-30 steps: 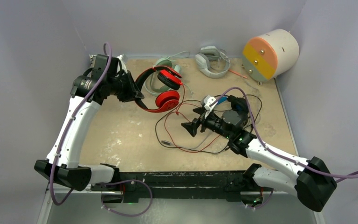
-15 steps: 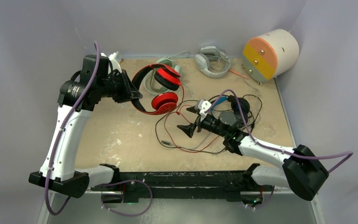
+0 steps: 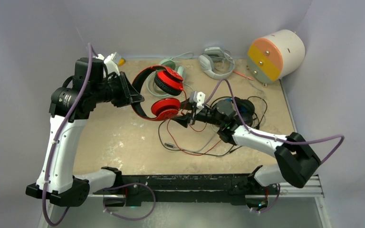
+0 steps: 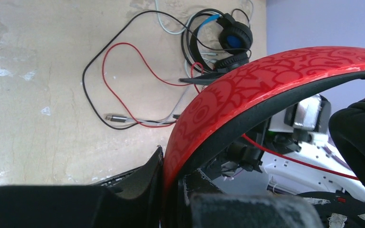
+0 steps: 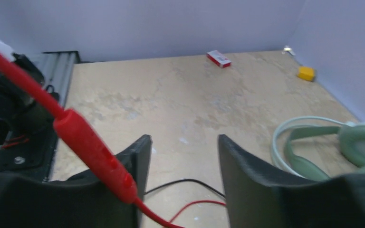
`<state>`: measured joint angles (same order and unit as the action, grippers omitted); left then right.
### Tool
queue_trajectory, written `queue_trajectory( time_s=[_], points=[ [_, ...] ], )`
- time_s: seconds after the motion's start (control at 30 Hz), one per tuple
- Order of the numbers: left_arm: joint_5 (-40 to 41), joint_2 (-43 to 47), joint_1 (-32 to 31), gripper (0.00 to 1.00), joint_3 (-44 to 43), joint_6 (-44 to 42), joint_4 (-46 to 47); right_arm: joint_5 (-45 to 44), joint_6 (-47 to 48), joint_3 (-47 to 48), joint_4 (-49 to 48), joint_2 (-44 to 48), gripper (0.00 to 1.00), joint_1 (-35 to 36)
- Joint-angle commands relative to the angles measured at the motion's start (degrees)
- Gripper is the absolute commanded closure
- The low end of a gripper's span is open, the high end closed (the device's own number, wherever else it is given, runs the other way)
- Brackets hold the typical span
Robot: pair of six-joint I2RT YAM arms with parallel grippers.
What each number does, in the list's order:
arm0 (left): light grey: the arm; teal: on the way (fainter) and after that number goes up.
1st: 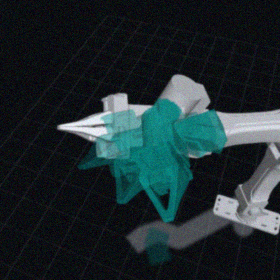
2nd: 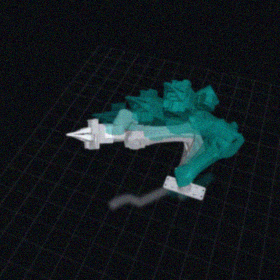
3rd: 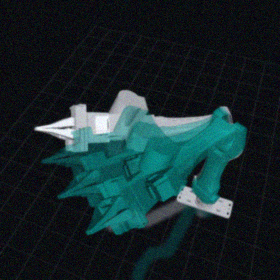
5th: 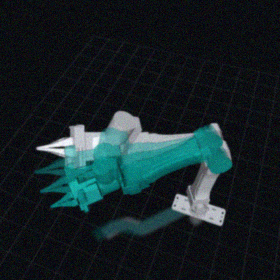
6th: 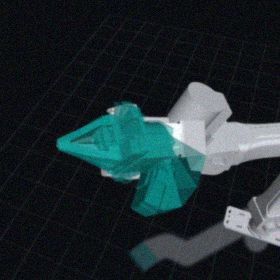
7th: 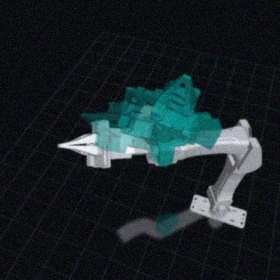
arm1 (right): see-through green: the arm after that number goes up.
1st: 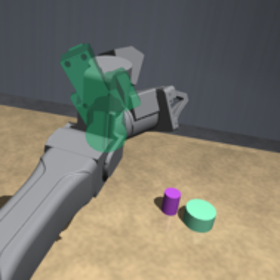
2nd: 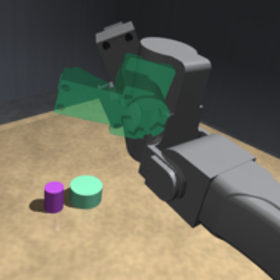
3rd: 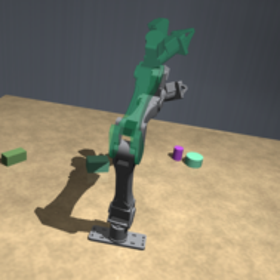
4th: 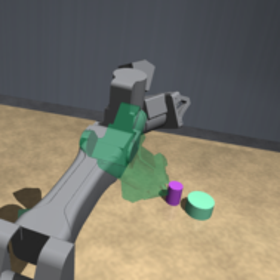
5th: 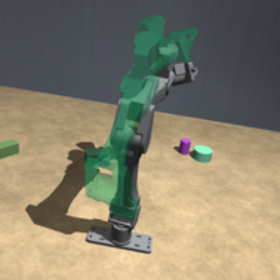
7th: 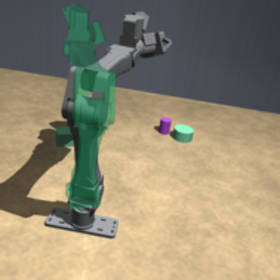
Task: Wrap the headphones
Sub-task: Wrap the headphones cable around the headphones.
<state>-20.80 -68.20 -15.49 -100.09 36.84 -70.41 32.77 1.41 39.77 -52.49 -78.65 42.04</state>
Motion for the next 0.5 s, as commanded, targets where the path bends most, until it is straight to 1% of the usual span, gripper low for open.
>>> queue_trajectory(
  time_s=[0.0, 0.1, 0.17, 0.2, 0.33, 0.4, 0.47],
  points=[
    [-7.89, 3.25, 0.28, 1.0, 1.09, 1.78, 5.75, 6.54, -6.95, 3.91, -7.7, -3.82, 0.53, -0.22],
    [-15.25, 5.14, 0.28, 1.0, 5.98, 2.83, 11.89, 9.62, -13.19, 6.44, -11.85, -7.2, 0.66, -0.68],
    [-18.32, 5.73, 0.28, 1.0, 8.57, 3.77, 14.65, 11.06, -16.63, 8.32, -13.94, -9.69, 0.76, -0.73],
    [-19.51, 5.92, 0.24, 1.0, 10.08, 4.38, 16.06, 11.94, -18.31, 9.27, -15.23, -10.88, 0.79, -0.69],
    [-26.24, 7.03, 0.19, 1.0, 14.81, 7.31, 23.56, 13.42, -25.23, 11.84, -20.51, -15.9, 0.79, -0.73],
    [-27.84, 7.25, 0.19, 1.0, 15.69, 7.62, 25.45, 13.14, -26.71, 12.51, -20.09, -17.15, 0.79, -0.73],
    [-28.4, 7.14, 0.19, 1.0, 15.66, 6.33, 25.13, 12.85, -27.19, 13.37, -17.67, -17.93, 0.81, -0.73]
  ],
)
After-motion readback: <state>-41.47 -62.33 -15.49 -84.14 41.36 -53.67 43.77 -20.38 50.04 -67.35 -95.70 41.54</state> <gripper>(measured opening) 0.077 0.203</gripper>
